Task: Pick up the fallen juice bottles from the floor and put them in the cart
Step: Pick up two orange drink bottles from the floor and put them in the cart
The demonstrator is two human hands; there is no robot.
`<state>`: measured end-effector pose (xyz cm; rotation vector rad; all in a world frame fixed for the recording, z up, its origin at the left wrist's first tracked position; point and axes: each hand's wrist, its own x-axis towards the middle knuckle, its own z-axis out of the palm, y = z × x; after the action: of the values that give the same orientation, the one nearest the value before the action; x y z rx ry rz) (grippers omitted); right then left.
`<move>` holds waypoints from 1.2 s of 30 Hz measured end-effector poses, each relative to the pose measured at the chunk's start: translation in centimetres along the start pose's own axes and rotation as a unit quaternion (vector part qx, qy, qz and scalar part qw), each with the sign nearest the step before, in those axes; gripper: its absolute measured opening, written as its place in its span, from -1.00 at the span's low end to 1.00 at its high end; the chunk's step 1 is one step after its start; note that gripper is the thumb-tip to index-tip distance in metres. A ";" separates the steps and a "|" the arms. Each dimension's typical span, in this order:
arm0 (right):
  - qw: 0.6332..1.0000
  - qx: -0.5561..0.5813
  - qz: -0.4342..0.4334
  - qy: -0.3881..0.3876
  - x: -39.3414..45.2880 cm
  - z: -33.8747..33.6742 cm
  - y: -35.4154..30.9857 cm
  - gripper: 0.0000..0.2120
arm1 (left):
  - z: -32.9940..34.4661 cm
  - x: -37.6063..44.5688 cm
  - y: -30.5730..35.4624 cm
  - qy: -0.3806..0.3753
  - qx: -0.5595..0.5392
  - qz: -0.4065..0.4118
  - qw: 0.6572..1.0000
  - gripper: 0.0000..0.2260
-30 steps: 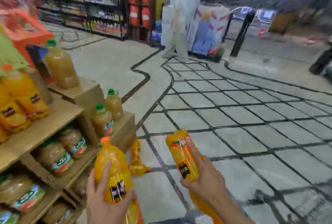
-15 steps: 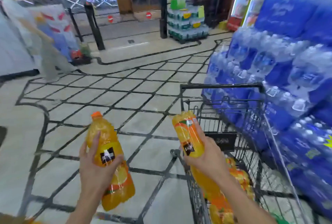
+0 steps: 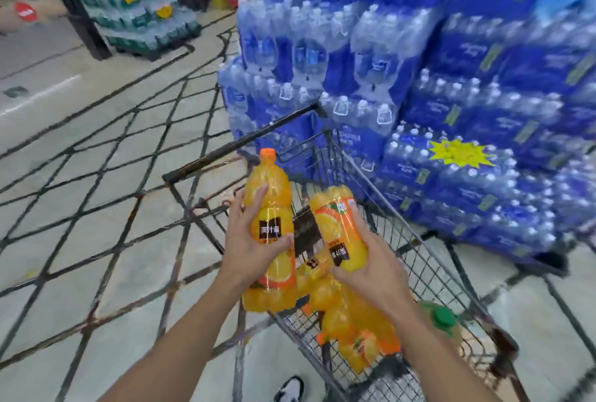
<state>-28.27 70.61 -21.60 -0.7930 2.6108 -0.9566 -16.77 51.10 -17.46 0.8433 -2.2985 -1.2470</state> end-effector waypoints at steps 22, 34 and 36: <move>0.898 0.095 0.400 0.159 6.0 17.6 23.6 0.14 | 31.3 11.5 -25.7 -0.359 0.183 0.070 0.912 -0.13; 0.863 0.061 0.502 0.014 8.7 19.0 24.9 -0.01 | 31.9 14.0 -24.4 -0.429 0.310 0.114 0.841 -0.21; 0.875 0.062 0.480 -0.001 8.7 15.8 24.1 -0.11 | 30.7 15.3 -21.1 -0.422 0.326 0.143 0.834 -0.44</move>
<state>-38.78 72.74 -49.72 0.5330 2.3921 -0.7565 -39.44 50.76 -50.68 0.0378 -3.5011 -0.7441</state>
